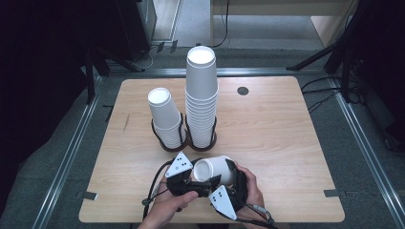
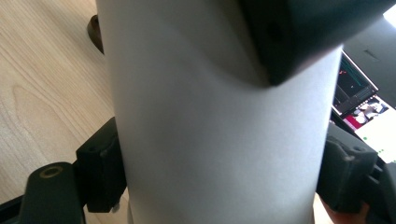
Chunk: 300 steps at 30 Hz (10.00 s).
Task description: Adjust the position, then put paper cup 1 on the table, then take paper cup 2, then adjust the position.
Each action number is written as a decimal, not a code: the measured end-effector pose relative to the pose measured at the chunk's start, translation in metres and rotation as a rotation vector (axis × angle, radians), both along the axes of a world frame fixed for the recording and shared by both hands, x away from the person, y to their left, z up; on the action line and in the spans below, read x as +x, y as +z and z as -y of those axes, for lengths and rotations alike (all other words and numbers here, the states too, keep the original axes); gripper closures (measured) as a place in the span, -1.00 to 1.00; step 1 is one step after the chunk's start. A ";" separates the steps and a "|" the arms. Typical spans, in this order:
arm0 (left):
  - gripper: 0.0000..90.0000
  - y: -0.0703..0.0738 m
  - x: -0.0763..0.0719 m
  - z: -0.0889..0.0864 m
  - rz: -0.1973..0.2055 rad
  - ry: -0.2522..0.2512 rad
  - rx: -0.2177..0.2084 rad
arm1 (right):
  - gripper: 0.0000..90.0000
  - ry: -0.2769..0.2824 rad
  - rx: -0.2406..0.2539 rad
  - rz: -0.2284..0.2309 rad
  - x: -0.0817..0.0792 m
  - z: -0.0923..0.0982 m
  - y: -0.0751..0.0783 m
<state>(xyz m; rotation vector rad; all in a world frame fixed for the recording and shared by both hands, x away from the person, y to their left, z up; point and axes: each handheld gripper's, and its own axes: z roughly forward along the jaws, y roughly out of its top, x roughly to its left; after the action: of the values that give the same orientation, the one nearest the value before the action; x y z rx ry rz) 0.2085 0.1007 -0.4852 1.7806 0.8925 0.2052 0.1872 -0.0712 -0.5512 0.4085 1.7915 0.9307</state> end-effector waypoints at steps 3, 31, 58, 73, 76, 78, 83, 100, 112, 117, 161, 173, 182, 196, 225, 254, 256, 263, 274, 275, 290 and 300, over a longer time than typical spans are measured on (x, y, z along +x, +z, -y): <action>-0.59 0.001 0.001 -0.002 -0.004 0.004 -0.002 | -0.63 0.001 -0.020 0.020 0.000 0.001 -0.001; -0.51 0.011 0.000 -0.040 0.124 0.179 -0.194 | -0.95 -0.033 0.347 -0.213 0.005 0.023 0.027; -0.49 0.009 -0.002 -0.045 0.183 0.224 -0.188 | -0.88 0.078 0.440 -0.332 -0.004 0.016 0.040; -0.49 0.006 -0.002 -0.049 0.210 0.233 -0.238 | -0.87 0.039 0.549 -0.414 -0.003 0.017 0.045; -0.49 0.005 -0.001 -0.049 0.210 0.259 -0.229 | -0.87 0.025 0.584 -0.438 -0.004 0.017 0.047; -0.49 0.004 -0.001 -0.050 0.202 0.261 -0.246 | -0.87 0.009 0.613 -0.465 -0.004 0.017 0.049; -0.49 0.003 -0.001 -0.050 0.220 0.268 -0.263 | -0.94 -0.030 0.708 -0.510 -0.004 0.019 0.057; -0.49 -0.003 -0.001 -0.039 0.248 0.255 -0.313 | -1.00 -0.067 1.103 -0.760 0.000 0.026 0.077; -0.49 -0.008 -0.002 -0.031 0.302 0.242 -0.331 | -1.00 -0.110 1.488 -1.034 0.008 0.030 0.075; -0.49 -0.010 -0.004 -0.026 0.317 0.236 -0.320 | -1.00 -0.117 1.645 -1.142 0.012 0.032 0.072; -0.50 -0.015 -0.015 -0.006 0.387 0.176 -0.227 | -0.78 -0.122 2.071 -1.449 0.049 0.025 0.043; -0.51 -0.017 -0.011 -0.012 0.329 0.160 -0.216 | -0.68 -0.172 2.050 -1.299 0.050 0.025 0.041; -0.82 -0.014 -0.006 -0.021 0.224 0.106 -0.237 | -0.66 -0.227 1.936 -1.099 0.052 0.033 0.053; -0.96 -0.016 -0.002 -0.028 0.189 0.115 -0.218 | -0.66 -0.239 1.622 -0.754 0.052 0.036 0.070; -0.96 -0.024 0.002 -0.037 0.158 0.153 -0.195 | -0.66 -0.317 1.077 -0.252 0.073 0.060 0.090; -0.96 -0.030 0.006 -0.049 0.126 0.190 -0.213 | -0.67 -0.342 0.755 -0.036 0.169 0.084 0.070; -0.96 -0.030 0.006 -0.048 0.125 0.190 -0.213 | -0.67 -0.335 0.755 -0.025 0.173 0.084 0.066; -0.96 -0.030 0.007 -0.050 0.122 0.198 -0.221 | -0.68 -0.360 0.755 -0.065 0.188 0.088 0.054; -0.96 -0.030 0.007 -0.052 0.122 0.202 -0.220 | -0.69 -0.400 0.744 -0.123 0.199 0.094 0.039; -0.96 -0.030 0.007 -0.052 0.124 0.202 -0.219 | -0.69 -0.407 0.734 -0.127 0.200 0.095 0.038; -0.96 -0.031 0.008 -0.052 0.117 0.205 -0.215 | -0.71 -0.463 0.630 -0.158 0.205 0.098 0.018; -0.96 -0.032 0.008 -0.051 0.115 0.207 -0.212 | -0.72 -0.476 0.589 -0.173 0.202 0.097 0.010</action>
<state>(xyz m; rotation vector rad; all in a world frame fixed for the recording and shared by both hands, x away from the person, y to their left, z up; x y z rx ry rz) 0.2164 0.1521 -0.5173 1.4663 0.9778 0.3309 0.3895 -0.1680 -0.5412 1.2598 1.4382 1.0825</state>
